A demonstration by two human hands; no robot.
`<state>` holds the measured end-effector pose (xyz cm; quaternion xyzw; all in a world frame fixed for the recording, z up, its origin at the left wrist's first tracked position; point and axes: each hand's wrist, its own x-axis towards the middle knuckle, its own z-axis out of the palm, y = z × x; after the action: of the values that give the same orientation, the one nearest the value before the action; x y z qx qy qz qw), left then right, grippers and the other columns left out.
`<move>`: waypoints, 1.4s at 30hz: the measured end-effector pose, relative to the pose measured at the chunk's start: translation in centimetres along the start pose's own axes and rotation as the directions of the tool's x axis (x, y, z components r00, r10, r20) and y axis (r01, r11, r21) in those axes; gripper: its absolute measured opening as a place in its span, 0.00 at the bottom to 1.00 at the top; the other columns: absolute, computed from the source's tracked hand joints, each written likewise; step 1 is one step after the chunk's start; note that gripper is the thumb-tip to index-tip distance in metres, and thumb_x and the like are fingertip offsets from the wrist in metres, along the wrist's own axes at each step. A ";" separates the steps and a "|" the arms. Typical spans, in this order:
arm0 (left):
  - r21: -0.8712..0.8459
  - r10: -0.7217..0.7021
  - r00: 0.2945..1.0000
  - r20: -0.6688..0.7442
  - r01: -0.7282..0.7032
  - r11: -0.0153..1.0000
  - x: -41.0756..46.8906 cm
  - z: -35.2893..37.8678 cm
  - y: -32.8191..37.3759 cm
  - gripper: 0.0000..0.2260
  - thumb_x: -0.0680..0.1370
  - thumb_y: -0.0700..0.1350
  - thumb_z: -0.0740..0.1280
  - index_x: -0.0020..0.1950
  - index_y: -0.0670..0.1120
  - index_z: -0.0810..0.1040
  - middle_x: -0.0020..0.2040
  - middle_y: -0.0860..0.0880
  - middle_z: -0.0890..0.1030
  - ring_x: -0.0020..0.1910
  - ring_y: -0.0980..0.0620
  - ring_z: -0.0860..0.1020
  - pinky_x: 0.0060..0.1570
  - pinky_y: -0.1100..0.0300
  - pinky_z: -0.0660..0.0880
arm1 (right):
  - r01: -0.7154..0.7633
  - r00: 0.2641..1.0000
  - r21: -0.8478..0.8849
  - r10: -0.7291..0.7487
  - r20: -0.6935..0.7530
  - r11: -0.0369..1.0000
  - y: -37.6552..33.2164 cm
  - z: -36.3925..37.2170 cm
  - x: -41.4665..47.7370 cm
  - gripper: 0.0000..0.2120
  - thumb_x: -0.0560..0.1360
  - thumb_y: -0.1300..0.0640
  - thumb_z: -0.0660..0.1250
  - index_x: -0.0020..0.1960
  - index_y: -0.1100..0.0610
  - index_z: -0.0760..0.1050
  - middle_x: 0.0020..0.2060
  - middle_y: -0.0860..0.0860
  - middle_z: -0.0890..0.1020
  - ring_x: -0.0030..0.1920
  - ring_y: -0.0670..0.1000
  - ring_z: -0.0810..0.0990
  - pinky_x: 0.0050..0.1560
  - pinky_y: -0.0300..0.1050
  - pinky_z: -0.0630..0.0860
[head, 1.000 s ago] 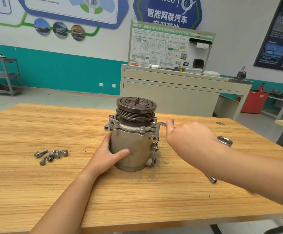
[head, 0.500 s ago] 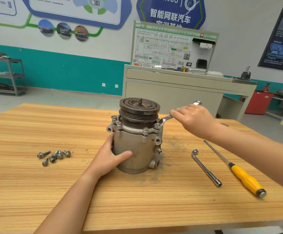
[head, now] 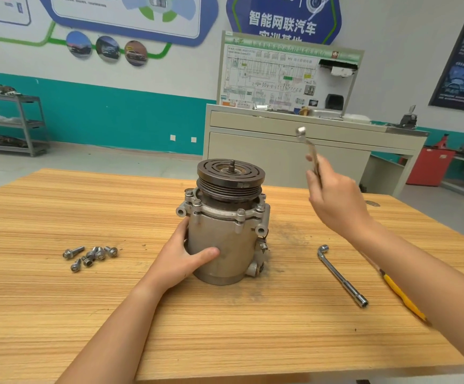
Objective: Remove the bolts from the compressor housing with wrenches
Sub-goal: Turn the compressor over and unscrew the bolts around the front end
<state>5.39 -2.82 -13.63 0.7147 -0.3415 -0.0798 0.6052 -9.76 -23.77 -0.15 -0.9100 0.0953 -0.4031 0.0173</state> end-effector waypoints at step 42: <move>-0.063 0.013 1.000 0.009 -0.013 0.998 -0.2 0.0 0.4 0.35 0.66 0.52 0.77 0.67 0.59 0.62 0.57 0.68 0.71 0.52 0.75 0.72 0.44 0.78 0.70 | 0.480 0.846 -0.534 -0.206 0.492 0.696 -0.3 0.1 1.9 0.16 0.75 0.68 0.56 0.61 0.56 0.66 0.36 0.49 0.73 0.38 0.52 0.74 0.31 0.44 0.70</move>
<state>5.09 -2.74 -13.37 0.6926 -0.3463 -0.0898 0.6264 -8.41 -23.88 1.18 -0.9230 0.0456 -0.1495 -0.3516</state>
